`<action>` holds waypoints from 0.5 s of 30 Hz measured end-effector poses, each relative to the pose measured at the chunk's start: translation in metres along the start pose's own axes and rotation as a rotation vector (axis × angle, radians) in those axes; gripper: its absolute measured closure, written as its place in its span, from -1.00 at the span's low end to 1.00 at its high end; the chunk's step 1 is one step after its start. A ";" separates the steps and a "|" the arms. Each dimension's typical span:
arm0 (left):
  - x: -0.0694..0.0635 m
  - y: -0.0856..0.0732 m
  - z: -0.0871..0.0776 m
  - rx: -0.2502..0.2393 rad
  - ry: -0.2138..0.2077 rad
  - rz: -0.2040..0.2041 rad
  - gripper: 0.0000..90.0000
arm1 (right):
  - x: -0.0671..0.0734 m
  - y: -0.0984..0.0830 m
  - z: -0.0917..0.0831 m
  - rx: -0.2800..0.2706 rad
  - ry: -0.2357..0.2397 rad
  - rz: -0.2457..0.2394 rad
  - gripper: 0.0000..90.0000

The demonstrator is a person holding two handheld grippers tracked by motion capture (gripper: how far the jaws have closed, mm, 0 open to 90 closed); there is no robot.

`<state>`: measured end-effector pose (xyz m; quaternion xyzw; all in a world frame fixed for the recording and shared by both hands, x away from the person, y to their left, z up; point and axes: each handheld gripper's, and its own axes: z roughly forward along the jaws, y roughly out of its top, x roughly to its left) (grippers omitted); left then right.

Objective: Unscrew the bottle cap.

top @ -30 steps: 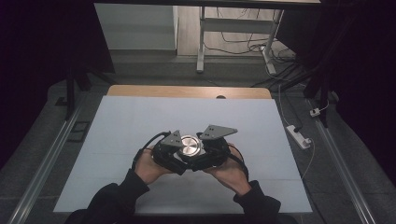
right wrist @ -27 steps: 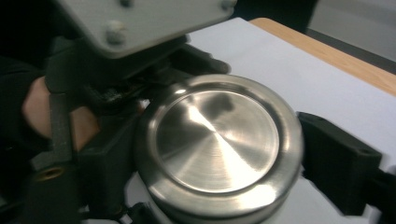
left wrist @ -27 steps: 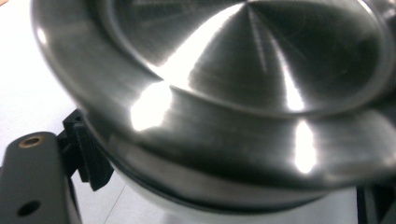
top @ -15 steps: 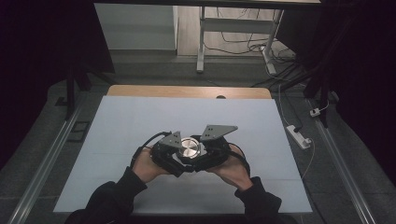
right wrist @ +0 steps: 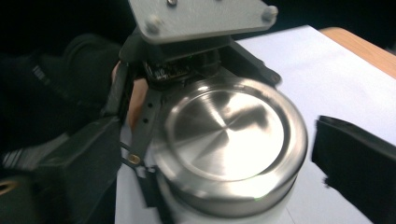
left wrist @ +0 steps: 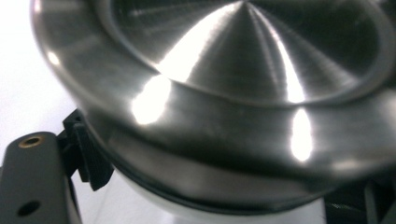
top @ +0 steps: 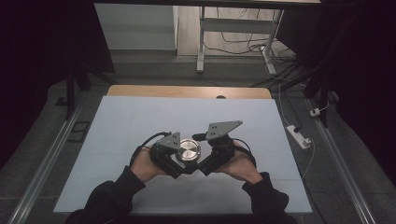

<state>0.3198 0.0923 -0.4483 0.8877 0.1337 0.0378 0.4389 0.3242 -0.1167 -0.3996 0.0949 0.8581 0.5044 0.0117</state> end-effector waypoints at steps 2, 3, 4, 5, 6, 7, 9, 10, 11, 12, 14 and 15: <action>0.003 -0.002 0.000 -0.003 0.043 -0.041 -0.66 | 0.003 0.003 -0.001 0.007 -0.053 0.038 -1.00; 0.004 -0.002 0.000 0.000 0.067 -0.056 -0.66 | 0.005 0.004 0.000 0.018 -0.098 0.052 -1.00; 0.004 -0.003 0.000 0.005 0.090 -0.070 -0.66 | 0.007 0.004 0.001 0.029 -0.155 0.063 -1.00; 0.004 -0.003 0.001 0.009 0.108 -0.077 -0.66 | 0.008 0.005 0.002 0.030 -0.200 0.067 -0.99; 0.004 -0.004 0.001 0.013 0.123 -0.085 -0.66 | 0.009 0.004 0.003 0.025 -0.235 0.075 -0.94; 0.005 -0.004 0.001 0.012 0.132 -0.093 -0.66 | 0.009 0.004 0.005 0.019 -0.262 0.089 -0.91; 0.005 -0.004 0.002 0.008 0.137 -0.102 -0.66 | 0.010 0.002 0.010 0.007 -0.286 0.098 -0.89; 0.005 -0.003 0.002 0.008 0.142 -0.109 -0.66 | 0.010 0.001 0.012 0.003 -0.293 0.102 -0.88; 0.005 -0.003 0.002 0.008 0.142 -0.109 -0.66 | 0.011 0.001 0.014 -0.003 -0.302 0.106 -0.88; 0.004 -0.003 0.003 0.021 0.139 -0.098 -0.66 | 0.011 0.000 0.016 -0.017 -0.304 0.104 -0.86; 0.003 -0.002 0.003 0.025 0.139 -0.093 -0.66 | 0.012 -0.001 0.018 -0.032 -0.309 0.108 -0.83; 0.001 -0.001 0.005 0.025 0.130 -0.089 -0.66 | 0.012 -0.001 0.019 -0.031 -0.307 0.105 -0.80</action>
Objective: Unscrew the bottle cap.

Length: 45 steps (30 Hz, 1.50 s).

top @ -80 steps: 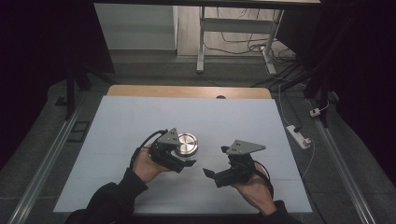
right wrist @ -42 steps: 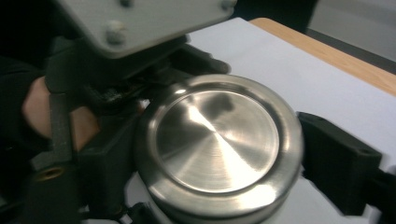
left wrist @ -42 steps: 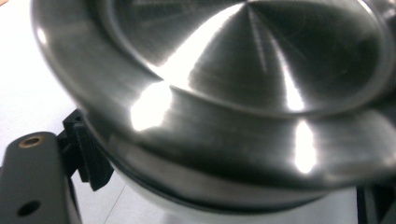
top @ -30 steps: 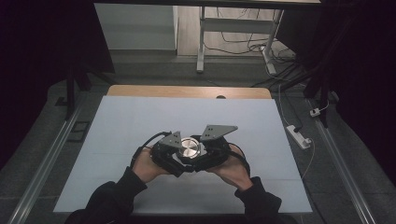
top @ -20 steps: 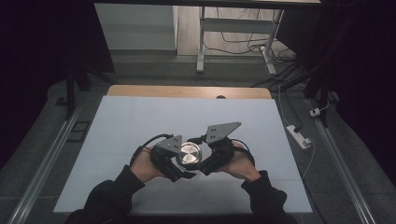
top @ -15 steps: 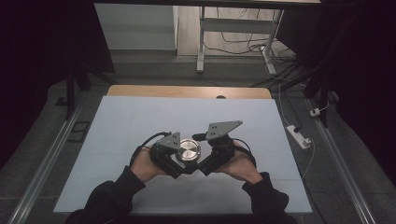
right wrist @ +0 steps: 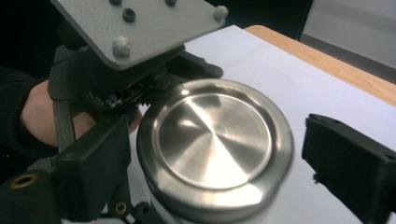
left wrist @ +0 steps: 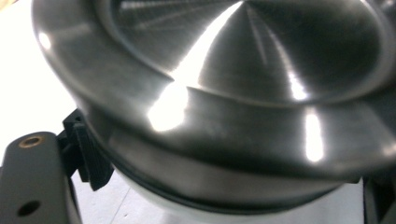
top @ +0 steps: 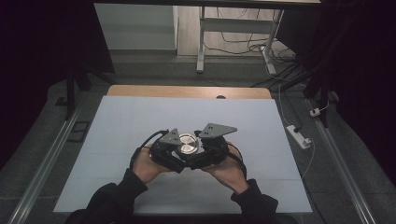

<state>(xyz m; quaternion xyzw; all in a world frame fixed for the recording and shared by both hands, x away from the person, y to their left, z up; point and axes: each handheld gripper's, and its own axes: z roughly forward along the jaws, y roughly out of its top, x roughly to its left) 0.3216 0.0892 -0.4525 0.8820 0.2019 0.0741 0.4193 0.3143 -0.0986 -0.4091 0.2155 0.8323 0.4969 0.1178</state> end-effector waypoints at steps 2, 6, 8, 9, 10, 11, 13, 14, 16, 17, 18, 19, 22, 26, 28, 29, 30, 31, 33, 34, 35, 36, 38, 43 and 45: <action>-0.001 0.000 0.000 0.005 -0.002 0.010 -0.66 | 0.002 -0.001 0.001 -0.006 0.010 -0.012 -0.69; -0.003 0.002 -0.001 -0.001 -0.036 0.022 -0.66 | 0.002 -0.002 -0.001 -0.016 0.027 -0.015 -0.58; -0.003 0.002 -0.002 0.006 -0.064 0.042 -0.66 | 0.001 0.000 -0.004 -0.008 0.047 -0.023 -0.57; -0.003 0.002 -0.002 0.006 -0.064 0.042 -0.66 | 0.001 0.000 -0.005 0.001 0.065 -0.030 -0.56; -0.003 0.002 -0.003 0.000 -0.108 0.061 -0.65 | 0.000 0.001 -0.006 0.005 0.086 -0.038 -0.56; -0.003 0.002 -0.004 -0.003 -0.130 0.074 -0.66 | -0.001 0.001 -0.007 0.007 0.109 -0.044 -0.56; -0.003 0.003 -0.005 -0.003 -0.149 0.090 -0.66 | -0.004 0.002 -0.010 0.005 0.168 -0.056 -0.56; -0.005 0.003 -0.007 -0.005 -0.188 0.120 -0.66 | -0.006 0.002 -0.011 0.004 0.201 -0.065 -0.56; -0.006 0.003 -0.009 -0.014 -0.237 0.155 -0.66 | -0.009 0.002 -0.014 -0.001 0.274 -0.086 -0.56; -0.007 0.003 -0.009 -0.021 -0.259 0.172 -0.66 | -0.010 0.002 -0.015 -0.004 0.309 -0.098 -0.56; -0.008 0.004 -0.009 -0.025 -0.276 0.192 -0.66 | -0.010 0.002 -0.016 -0.009 0.341 -0.120 -0.57; -0.010 0.004 -0.009 -0.030 -0.288 0.202 -0.66 | -0.010 0.001 -0.018 -0.021 0.367 -0.144 -0.57; -0.013 0.005 -0.009 -0.035 -0.273 0.209 -0.66 | -0.012 -0.002 -0.019 -0.037 0.423 -0.168 -0.67; -0.008 0.005 -0.010 -0.037 -0.169 0.138 -0.66 | -0.012 0.003 -0.023 -0.021 0.315 -0.118 -0.86; -0.005 0.004 -0.010 -0.035 -0.114 0.093 -0.66 | -0.009 0.006 -0.024 -0.007 0.237 -0.097 -0.87; -0.004 0.003 -0.009 -0.028 -0.076 0.080 -0.66 | -0.007 0.007 -0.024 -0.007 0.213 -0.085 -0.86; -0.004 0.003 -0.008 -0.024 -0.048 0.058 -0.66 | -0.005 0.007 -0.023 -0.002 0.172 -0.071 -0.86; -0.003 0.003 -0.007 -0.020 -0.028 0.041 -0.66 | -0.003 0.008 -0.021 0.002 0.135 -0.067 -0.84; -0.003 0.002 -0.007 -0.022 -0.014 0.024 -0.66 | 0.002 0.007 -0.016 0.015 0.047 -0.066 -0.78; -0.003 0.002 -0.006 -0.025 -0.017 0.020 -0.66 | 0.004 0.006 -0.013 0.015 0.019 -0.063 -0.78; -0.003 0.003 -0.006 -0.025 -0.020 0.022 -0.66 | 0.005 0.004 -0.011 0.011 0.008 -0.066 -0.76; -0.004 0.003 -0.007 -0.022 -0.021 0.026 -0.66 | 0.006 0.003 -0.009 0.009 -0.001 -0.060 -0.74; -0.005 0.004 -0.007 -0.017 -0.022 0.035 -0.66 | 0.005 0.001 -0.007 -0.013 0.010 -0.046 -0.64; -0.005 0.005 -0.009 -0.018 -0.093 0.074 -0.66 | 0.006 0.002 -0.009 0.002 0.062 -0.057 -0.60; -0.005 0.005 -0.011 -0.028 -0.143 0.102 -0.66 | 0.003 0.002 -0.012 0.001 0.121 -0.076 -0.60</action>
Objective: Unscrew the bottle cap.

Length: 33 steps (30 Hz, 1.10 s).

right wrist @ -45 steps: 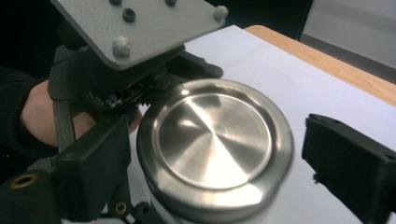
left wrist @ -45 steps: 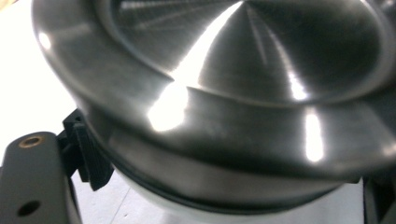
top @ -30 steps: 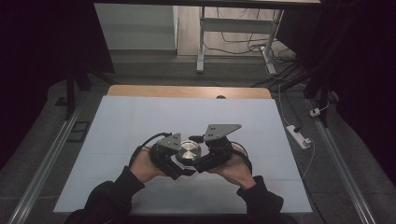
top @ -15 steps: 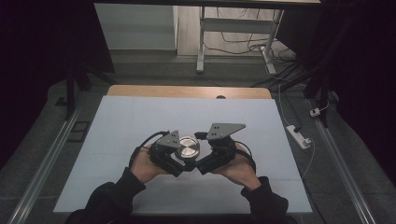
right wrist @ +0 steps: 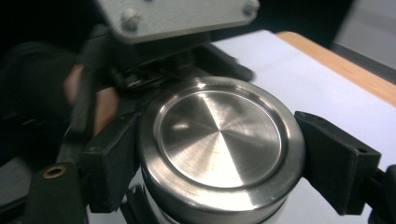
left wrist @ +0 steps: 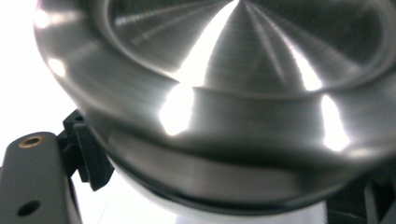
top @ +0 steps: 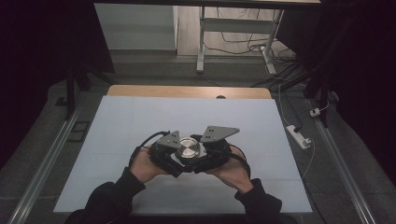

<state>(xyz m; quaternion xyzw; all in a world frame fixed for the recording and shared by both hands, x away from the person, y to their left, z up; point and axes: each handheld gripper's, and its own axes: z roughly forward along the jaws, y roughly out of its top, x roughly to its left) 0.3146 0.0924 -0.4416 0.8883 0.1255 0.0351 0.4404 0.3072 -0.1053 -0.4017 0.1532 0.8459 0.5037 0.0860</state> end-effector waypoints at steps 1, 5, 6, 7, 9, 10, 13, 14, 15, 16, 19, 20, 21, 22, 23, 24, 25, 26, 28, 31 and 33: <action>-0.001 0.001 -0.001 -0.002 -0.023 0.014 -0.66 | -0.001 0.000 -0.002 -0.003 0.035 -0.008 -0.60; -0.006 0.003 -0.004 -0.011 -0.119 0.094 -0.66 | -0.005 0.001 -0.010 -0.011 0.177 -0.055 -0.60; -0.008 0.003 -0.005 -0.017 -0.139 0.119 -0.66 | -0.006 0.000 -0.012 -0.016 0.220 -0.071 -0.60; -0.010 0.004 -0.005 -0.025 -0.160 0.135 -0.66 | -0.007 0.000 -0.013 -0.030 0.259 -0.094 -0.60; -0.012 0.005 -0.005 -0.034 -0.171 0.146 -0.66 | -0.007 -0.002 -0.016 -0.052 0.310 -0.114 -0.61; -0.012 0.005 -0.005 -0.035 -0.162 0.141 -0.66 | -0.008 -0.002 -0.016 -0.053 0.317 -0.118 -0.61; -0.009 0.005 -0.007 -0.035 -0.090 0.093 -0.66 | -0.006 0.002 -0.021 -0.059 0.252 -0.111 -0.74; -0.007 0.005 -0.007 -0.031 -0.058 0.075 -0.66 | -0.005 0.005 -0.023 -0.053 0.214 -0.104 -0.76; -0.006 0.004 -0.007 -0.026 -0.022 0.053 -0.66 | -0.004 0.006 -0.025 -0.046 0.175 -0.102 -0.78; -0.004 0.004 -0.007 -0.020 0.013 0.029 -0.66 | -0.003 0.008 -0.026 -0.040 0.141 -0.096 -0.79; -0.002 0.002 -0.003 -0.001 0.095 -0.027 -0.66 | 0.001 0.011 -0.024 -0.028 0.042 -0.049 -0.80; -0.002 0.002 -0.003 -0.001 0.095 -0.027 -0.66 | 0.003 0.012 -0.022 -0.021 0.008 -0.040 -0.80; -0.001 0.002 -0.001 0.025 0.122 -0.031 -0.66 | 0.005 0.012 -0.020 -0.012 -0.030 -0.030 -0.80; -0.001 0.002 0.000 0.027 0.126 -0.036 -0.66 | 0.006 0.012 -0.017 0.001 -0.061 -0.022 -0.80; -0.001 0.002 0.000 0.027 0.126 -0.036 -0.66 | 0.008 0.012 -0.014 0.006 -0.082 -0.019 -0.80; -0.002 0.003 0.003 0.032 0.130 -0.041 -0.66 | 0.009 0.011 -0.012 0.012 -0.097 -0.010 -0.80; -0.004 0.003 0.004 0.034 0.132 -0.040 -0.66 | 0.010 0.011 -0.009 0.017 -0.106 -0.003 -0.80; -0.004 0.004 0.004 0.039 0.131 -0.033 -0.66 | 0.011 0.010 -0.007 0.020 -0.117 0.004 -0.79; -0.005 0.005 0.005 0.037 0.126 -0.033 -0.66 | 0.011 0.008 -0.004 0.024 -0.128 0.010 -0.69; -0.007 0.006 0.004 0.037 0.116 -0.025 -0.66 | 0.010 0.006 -0.003 0.022 -0.114 0.017 -0.62; -0.007 0.006 0.003 0.041 0.095 -0.009 -0.66 | 0.010 0.007 -0.004 0.026 -0.098 0.006 -0.60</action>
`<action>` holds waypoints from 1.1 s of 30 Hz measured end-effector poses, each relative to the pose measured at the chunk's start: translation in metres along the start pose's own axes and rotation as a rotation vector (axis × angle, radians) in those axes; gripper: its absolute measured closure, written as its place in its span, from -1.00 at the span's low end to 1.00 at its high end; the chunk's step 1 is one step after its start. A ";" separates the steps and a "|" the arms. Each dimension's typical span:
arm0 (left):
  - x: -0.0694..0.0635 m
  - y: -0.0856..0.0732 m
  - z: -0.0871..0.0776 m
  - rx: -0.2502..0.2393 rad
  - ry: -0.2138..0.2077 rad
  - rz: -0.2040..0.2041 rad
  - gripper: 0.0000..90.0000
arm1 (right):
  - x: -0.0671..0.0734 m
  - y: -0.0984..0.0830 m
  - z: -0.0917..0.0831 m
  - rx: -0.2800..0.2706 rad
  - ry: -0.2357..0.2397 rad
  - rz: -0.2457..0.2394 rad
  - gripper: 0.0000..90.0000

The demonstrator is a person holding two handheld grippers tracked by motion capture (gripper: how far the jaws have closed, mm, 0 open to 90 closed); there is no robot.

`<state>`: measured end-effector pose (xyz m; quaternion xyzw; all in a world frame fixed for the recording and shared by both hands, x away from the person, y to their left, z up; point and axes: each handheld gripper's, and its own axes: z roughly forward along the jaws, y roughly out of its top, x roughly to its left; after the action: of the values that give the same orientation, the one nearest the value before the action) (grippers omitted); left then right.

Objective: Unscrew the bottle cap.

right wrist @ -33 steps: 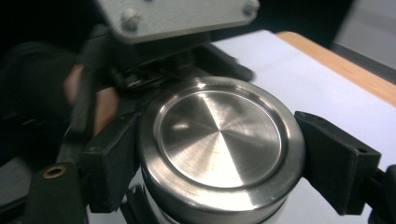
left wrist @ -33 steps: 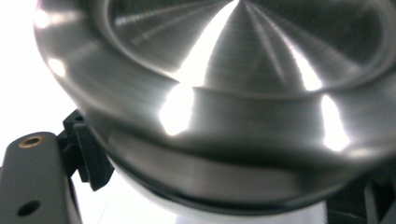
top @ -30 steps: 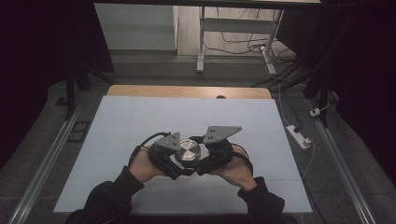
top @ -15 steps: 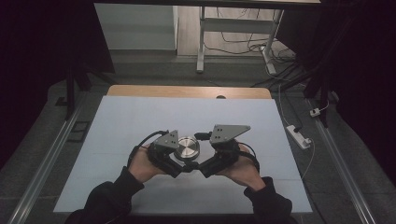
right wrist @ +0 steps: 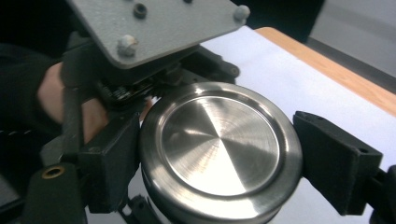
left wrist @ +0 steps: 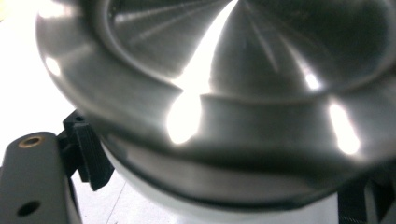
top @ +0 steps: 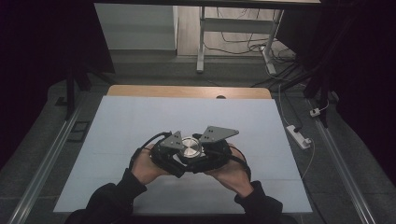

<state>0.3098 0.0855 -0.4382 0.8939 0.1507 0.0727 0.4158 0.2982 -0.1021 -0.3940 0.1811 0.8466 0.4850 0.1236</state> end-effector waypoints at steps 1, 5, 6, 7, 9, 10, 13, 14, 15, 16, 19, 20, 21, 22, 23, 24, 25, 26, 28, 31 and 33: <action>0.001 -0.001 -0.001 0.004 -0.011 0.013 -0.66 | -0.001 0.000 -0.001 -0.002 0.020 0.005 -0.59; 0.001 -0.002 -0.002 -0.008 -0.083 0.046 -0.66 | -0.007 -0.001 -0.005 -0.011 0.114 0.014 -0.56; 0.001 -0.002 -0.002 -0.007 -0.091 0.046 -0.66 | -0.008 -0.002 -0.006 -0.011 0.129 0.010 -0.56; 0.001 -0.002 -0.002 -0.007 -0.091 0.046 -0.66 | -0.008 -0.002 -0.006 -0.009 0.138 0.004 -0.56; 0.001 -0.002 -0.002 -0.011 -0.113 0.057 -0.66 | -0.008 -0.002 -0.007 -0.010 0.157 -0.011 -0.56; 0.002 -0.003 -0.003 -0.017 -0.126 0.059 -0.66 | -0.008 -0.002 -0.007 -0.010 0.157 -0.011 -0.56; 0.002 -0.003 -0.004 -0.023 -0.154 0.066 -0.66 | -0.009 -0.002 -0.008 -0.023 0.187 -0.021 -0.56; 0.002 -0.004 -0.004 -0.026 -0.166 0.076 -0.66 | -0.009 -0.002 -0.009 -0.024 0.199 -0.032 -0.56; 0.002 -0.005 -0.005 -0.039 -0.203 0.099 -0.66 | -0.009 -0.002 -0.009 -0.028 0.217 -0.040 -0.56; 0.002 -0.005 -0.005 -0.039 -0.203 0.099 -0.66 | -0.009 -0.002 -0.010 -0.036 0.238 -0.044 -0.56; 0.001 -0.005 -0.008 -0.056 -0.258 0.136 -0.66 | -0.010 -0.002 -0.012 -0.060 0.293 -0.043 -0.56; 0.001 -0.005 -0.008 -0.056 -0.258 0.136 -0.66 | -0.011 -0.002 -0.012 -0.065 0.306 -0.043 -0.56; 0.001 -0.005 -0.008 -0.056 -0.261 0.141 -0.66 | -0.011 -0.002 -0.012 -0.068 0.314 -0.040 -0.56; 0.001 -0.005 -0.008 -0.052 -0.257 0.142 -0.66 | -0.012 -0.002 -0.012 -0.067 0.317 -0.037 -0.56; 0.001 -0.005 -0.008 -0.052 -0.257 0.142 -0.66 | -0.012 -0.002 -0.012 -0.068 0.316 -0.037 -0.56; 0.002 -0.006 -0.007 -0.048 -0.251 0.138 -0.66 | -0.012 -0.003 -0.012 -0.069 0.315 -0.038 -0.56; 0.002 -0.006 -0.007 -0.048 -0.251 0.138 -0.66 | -0.013 -0.003 -0.012 -0.070 0.314 -0.034 -0.56; 0.002 -0.006 -0.007 -0.044 -0.246 0.133 -0.66 | -0.013 -0.003 -0.012 -0.070 0.314 -0.034 -0.56; 0.003 -0.006 -0.005 -0.032 -0.236 0.131 -0.66 | -0.014 -0.003 -0.013 -0.075 0.309 -0.032 -0.56; 0.003 -0.007 -0.003 -0.023 -0.225 0.124 -0.66 | -0.015 -0.003 -0.014 -0.081 0.306 -0.032 -0.56; 0.004 -0.008 -0.003 -0.026 -0.216 0.114 -0.66 | -0.015 -0.003 -0.016 -0.082 0.298 -0.034 -0.56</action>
<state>0.3113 0.0941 -0.4423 0.8983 0.0529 0.0015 0.4361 0.3055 -0.1219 -0.3879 0.0878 0.8379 0.5386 0.0119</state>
